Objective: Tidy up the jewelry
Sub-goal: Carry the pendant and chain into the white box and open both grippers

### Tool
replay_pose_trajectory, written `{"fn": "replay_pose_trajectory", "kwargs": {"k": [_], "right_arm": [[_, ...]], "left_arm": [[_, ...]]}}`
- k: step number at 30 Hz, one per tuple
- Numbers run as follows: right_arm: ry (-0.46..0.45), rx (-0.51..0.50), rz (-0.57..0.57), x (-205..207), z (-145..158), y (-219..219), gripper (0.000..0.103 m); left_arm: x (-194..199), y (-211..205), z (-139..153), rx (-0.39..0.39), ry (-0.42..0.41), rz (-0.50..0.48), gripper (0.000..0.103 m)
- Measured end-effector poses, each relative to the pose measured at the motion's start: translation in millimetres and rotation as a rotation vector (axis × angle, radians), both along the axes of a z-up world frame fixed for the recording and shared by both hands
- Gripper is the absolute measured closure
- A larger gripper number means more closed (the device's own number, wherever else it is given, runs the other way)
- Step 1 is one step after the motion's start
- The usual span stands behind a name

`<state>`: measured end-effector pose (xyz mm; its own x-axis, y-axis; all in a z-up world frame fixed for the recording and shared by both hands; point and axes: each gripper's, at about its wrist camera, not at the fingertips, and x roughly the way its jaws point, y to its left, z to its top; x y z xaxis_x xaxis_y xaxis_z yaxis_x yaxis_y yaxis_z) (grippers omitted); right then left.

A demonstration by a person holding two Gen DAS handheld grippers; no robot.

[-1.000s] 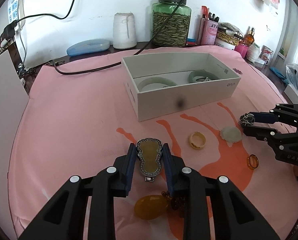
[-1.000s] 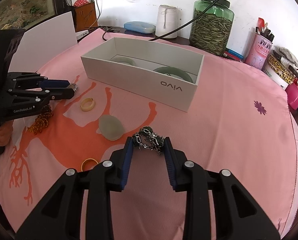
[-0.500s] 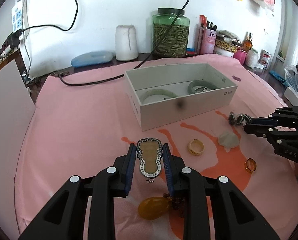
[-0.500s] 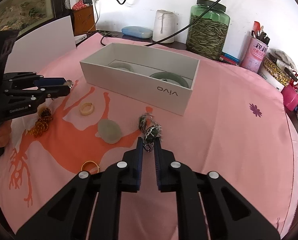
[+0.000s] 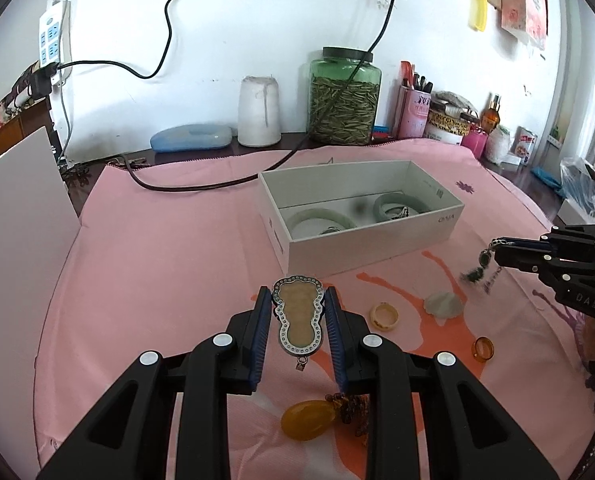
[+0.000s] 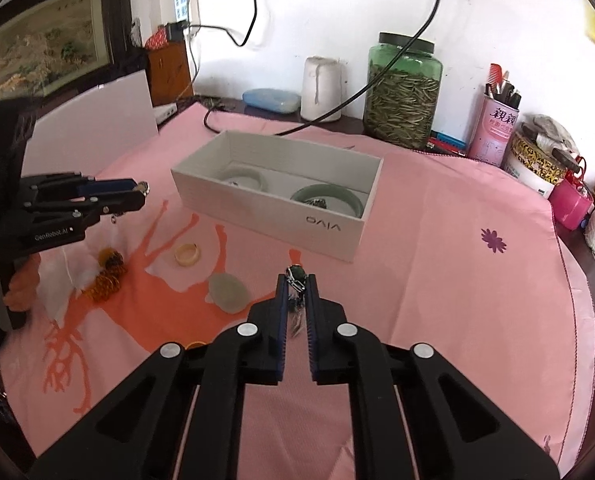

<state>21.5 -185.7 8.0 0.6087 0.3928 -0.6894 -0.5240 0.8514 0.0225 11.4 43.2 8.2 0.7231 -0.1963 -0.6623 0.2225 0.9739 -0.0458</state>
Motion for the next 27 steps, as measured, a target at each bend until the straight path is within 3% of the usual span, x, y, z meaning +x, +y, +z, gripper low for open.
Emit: {"fn": "replay_pose_trajectory", "kwargs": {"k": [7, 18, 27], "right_arm": [[-0.025, 0.036, -0.012, -2.2, 13.5, -4.5, 0.095], [-0.097, 0.126, -0.04, 25.9, 83.3, 2.6, 0.095], [-0.02, 0.102, -0.07, 76.0, 47.4, 29.7, 0.095]], "left_arm": [[2.0, -0.9, 11.2, -0.054, -0.009, -0.01, 0.076], [48.3, -27.1, 55.0, -0.081, -0.052, -0.028, 0.076], [87.3, -35.9, 24.9, -0.081, 0.028, -0.011, 0.076]]}}
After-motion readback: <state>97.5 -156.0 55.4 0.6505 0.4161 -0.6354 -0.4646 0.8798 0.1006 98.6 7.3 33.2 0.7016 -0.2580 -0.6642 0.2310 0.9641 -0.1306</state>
